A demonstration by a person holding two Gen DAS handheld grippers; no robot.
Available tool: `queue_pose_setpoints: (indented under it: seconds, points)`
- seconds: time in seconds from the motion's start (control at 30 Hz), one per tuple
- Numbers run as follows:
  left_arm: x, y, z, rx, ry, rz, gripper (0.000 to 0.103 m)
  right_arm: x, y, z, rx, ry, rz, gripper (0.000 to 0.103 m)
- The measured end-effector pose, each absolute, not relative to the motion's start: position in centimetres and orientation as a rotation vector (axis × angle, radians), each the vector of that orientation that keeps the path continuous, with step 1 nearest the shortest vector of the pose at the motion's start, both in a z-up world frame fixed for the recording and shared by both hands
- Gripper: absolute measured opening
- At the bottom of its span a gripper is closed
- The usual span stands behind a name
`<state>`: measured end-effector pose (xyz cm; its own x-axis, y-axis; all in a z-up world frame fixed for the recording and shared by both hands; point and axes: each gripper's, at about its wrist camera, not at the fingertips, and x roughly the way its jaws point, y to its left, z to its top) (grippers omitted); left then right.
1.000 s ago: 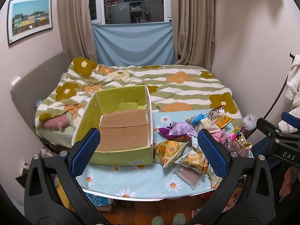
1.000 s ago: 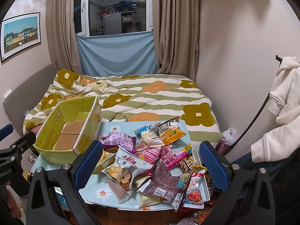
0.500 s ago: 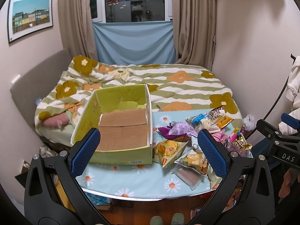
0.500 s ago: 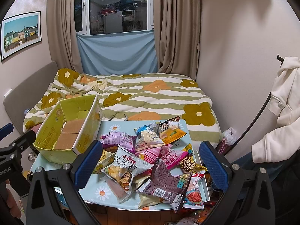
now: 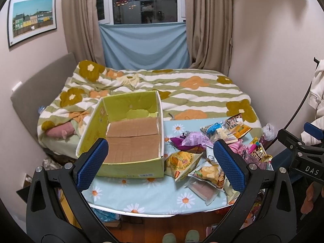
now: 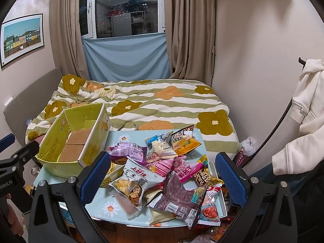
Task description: Organize snacks
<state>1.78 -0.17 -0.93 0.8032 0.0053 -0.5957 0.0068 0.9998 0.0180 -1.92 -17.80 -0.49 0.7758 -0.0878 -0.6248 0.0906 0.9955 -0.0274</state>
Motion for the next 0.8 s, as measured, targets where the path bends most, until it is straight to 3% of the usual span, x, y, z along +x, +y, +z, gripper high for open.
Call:
queue_pose_setpoints:
  seconds: [0.8]
  points:
    - [2.18,-0.23,-1.68,0.014,0.673,-0.027,0.103,-2.0,-18.14,-1.11,0.004,0.671,-0.102,0.103]
